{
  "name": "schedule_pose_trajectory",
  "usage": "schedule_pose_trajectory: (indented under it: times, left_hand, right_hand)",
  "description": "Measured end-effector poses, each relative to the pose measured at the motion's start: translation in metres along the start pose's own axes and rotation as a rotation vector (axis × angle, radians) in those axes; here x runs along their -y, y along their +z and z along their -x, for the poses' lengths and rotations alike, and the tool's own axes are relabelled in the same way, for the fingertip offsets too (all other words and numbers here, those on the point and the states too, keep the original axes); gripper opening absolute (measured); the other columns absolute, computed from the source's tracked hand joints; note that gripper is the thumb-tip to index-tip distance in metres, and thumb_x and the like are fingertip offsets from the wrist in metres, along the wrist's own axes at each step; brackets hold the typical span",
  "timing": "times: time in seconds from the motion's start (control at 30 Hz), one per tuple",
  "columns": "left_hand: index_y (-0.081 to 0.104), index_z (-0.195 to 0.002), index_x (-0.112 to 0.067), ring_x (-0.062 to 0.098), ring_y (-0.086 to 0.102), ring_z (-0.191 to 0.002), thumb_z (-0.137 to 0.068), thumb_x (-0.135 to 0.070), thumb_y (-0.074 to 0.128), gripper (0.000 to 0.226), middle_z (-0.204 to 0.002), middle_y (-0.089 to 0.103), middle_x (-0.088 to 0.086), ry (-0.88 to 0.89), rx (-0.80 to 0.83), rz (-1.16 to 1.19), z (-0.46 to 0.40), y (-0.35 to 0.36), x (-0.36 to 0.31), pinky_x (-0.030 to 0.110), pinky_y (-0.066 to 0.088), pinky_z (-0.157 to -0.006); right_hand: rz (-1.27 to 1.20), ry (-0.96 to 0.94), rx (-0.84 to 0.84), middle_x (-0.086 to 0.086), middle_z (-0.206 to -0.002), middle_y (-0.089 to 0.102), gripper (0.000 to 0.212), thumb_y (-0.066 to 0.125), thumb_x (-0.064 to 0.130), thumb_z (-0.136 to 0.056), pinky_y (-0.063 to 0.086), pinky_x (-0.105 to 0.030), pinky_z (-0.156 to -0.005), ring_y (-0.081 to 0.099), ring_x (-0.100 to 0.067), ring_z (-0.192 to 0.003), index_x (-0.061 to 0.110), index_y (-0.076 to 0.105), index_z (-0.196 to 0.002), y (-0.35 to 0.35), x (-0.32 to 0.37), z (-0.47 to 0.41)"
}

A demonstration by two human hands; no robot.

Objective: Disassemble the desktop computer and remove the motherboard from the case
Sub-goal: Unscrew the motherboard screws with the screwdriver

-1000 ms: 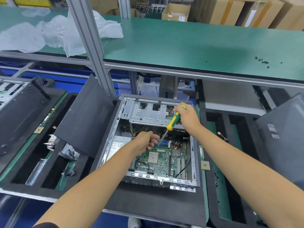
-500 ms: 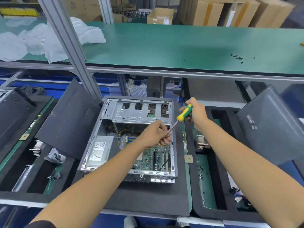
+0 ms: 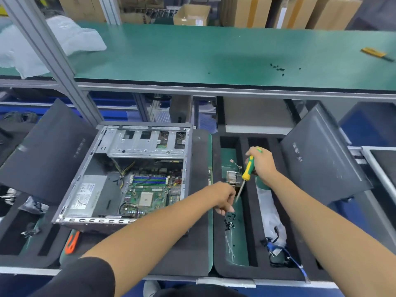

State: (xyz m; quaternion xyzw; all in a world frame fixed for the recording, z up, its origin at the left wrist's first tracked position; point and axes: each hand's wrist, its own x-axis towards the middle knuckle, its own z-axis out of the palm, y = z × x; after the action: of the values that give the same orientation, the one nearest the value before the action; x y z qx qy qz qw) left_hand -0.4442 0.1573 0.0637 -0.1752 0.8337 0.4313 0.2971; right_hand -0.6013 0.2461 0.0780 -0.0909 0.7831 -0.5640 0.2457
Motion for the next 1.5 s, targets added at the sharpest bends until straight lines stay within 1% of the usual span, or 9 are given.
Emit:
schedule_pose_trajectory:
  times: [0.13,0.23,0.37,0.7,0.87,1.0,1.13,1.27,1.5]
  left_hand:
    - [0.064,-0.111,0.004,0.025,0.068,-0.081,-0.093,-0.012,0.072,0.026,-0.106,0.074,0.017,-0.124,0.022,-0.137,-0.027,0.027,-0.004,0.039,0.059,-0.087]
    - [0.063,-0.12,-0.001,0.032,0.068,-0.105,-0.091,-0.035,0.074,0.046,-0.119,0.067,0.012,-0.194,-0.027,-0.38,-0.044,0.048,-0.003,0.045,0.056,-0.092]
    - [0.069,-0.112,-0.003,0.036,0.068,-0.102,-0.09,-0.034,0.076,0.038,-0.115,0.066,0.016,-0.224,-0.118,-0.355,-0.063,0.069,0.005,0.04,0.054,-0.08]
    - [0.055,-0.134,-0.014,0.034,0.063,-0.114,-0.086,-0.027,0.08,0.056,-0.13,0.061,0.011,-0.195,-0.185,-0.155,-0.058,0.058,0.006,0.042,0.054,-0.092]
    - [0.058,-0.126,-0.013,0.034,0.066,-0.109,-0.083,-0.024,0.083,0.051,-0.12,0.066,0.011,-0.143,-0.248,-0.071,-0.041,0.03,-0.003,0.048,0.055,-0.093]
    - [0.063,-0.12,-0.012,0.033,0.067,-0.106,-0.088,-0.016,0.076,0.036,-0.121,0.063,0.01,-0.159,-0.313,-0.375,-0.027,-0.007,-0.006,0.04,0.055,-0.081]
    - [0.062,-0.121,-0.021,0.028,0.058,-0.118,-0.091,-0.016,0.066,0.031,-0.123,0.065,0.006,-0.126,-0.473,-0.84,-0.01,-0.049,0.009,0.039,0.041,-0.091]
    - [0.06,-0.123,-0.023,0.029,0.047,-0.122,-0.097,-0.042,0.056,0.032,-0.124,0.057,0.007,0.034,-0.647,-0.94,0.012,-0.085,0.043,0.042,0.031,-0.106]
    - [0.06,-0.12,-0.031,0.024,0.044,-0.114,-0.097,-0.05,0.054,0.03,-0.122,0.045,0.001,0.229,-0.849,-0.634,0.051,-0.098,0.112,0.04,0.034,-0.1]
  right_hand:
    - [0.255,-0.059,0.029,-0.018,-0.071,0.066,0.028,0.06,0.035,-0.075,0.05,-0.05,-0.072,0.058,-0.028,-0.066,0.008,0.057,-0.075,-0.007,-0.019,-0.002]
    - [0.501,-0.108,0.063,-0.013,-0.077,0.069,0.035,0.054,0.044,-0.079,0.043,-0.039,-0.064,0.061,-0.029,-0.068,0.01,0.047,-0.08,-0.007,-0.032,-0.001]
    - [0.638,-0.141,0.051,-0.006,-0.074,0.065,0.028,0.052,0.042,-0.089,0.036,-0.031,-0.054,0.053,-0.02,-0.058,0.02,0.04,-0.078,-0.005,-0.05,0.0]
    - [0.642,-0.186,0.061,-0.008,-0.077,0.068,0.028,0.05,0.043,-0.088,0.04,-0.032,-0.058,0.052,-0.017,-0.059,0.017,0.043,-0.081,-0.01,-0.051,-0.009]
    - [0.541,-0.176,0.059,-0.009,-0.08,0.071,0.03,0.052,0.043,-0.083,0.039,-0.034,-0.061,0.059,-0.026,-0.067,0.014,0.046,-0.082,0.0,-0.026,-0.017]
    - [0.478,-0.178,0.007,0.01,-0.068,0.07,0.026,0.051,0.043,-0.082,0.033,-0.03,-0.054,0.059,-0.004,-0.057,0.018,0.051,-0.079,0.017,-0.011,-0.014]
    - [0.641,-0.294,-0.124,0.004,-0.062,0.057,0.032,0.048,0.048,-0.083,0.026,-0.029,-0.051,0.051,-0.011,-0.059,0.018,0.046,-0.073,0.046,-0.012,0.001]
    - [0.626,-0.111,0.074,-0.004,-0.071,0.059,0.037,0.048,0.049,-0.084,0.041,-0.035,-0.059,0.058,-0.031,-0.07,0.014,0.046,-0.073,0.09,-0.018,0.012]
    - [0.579,0.137,0.344,-0.023,-0.121,0.06,0.047,0.048,0.042,-0.102,0.048,-0.04,-0.083,0.062,-0.038,-0.101,0.003,0.045,-0.129,0.153,-0.038,0.029]
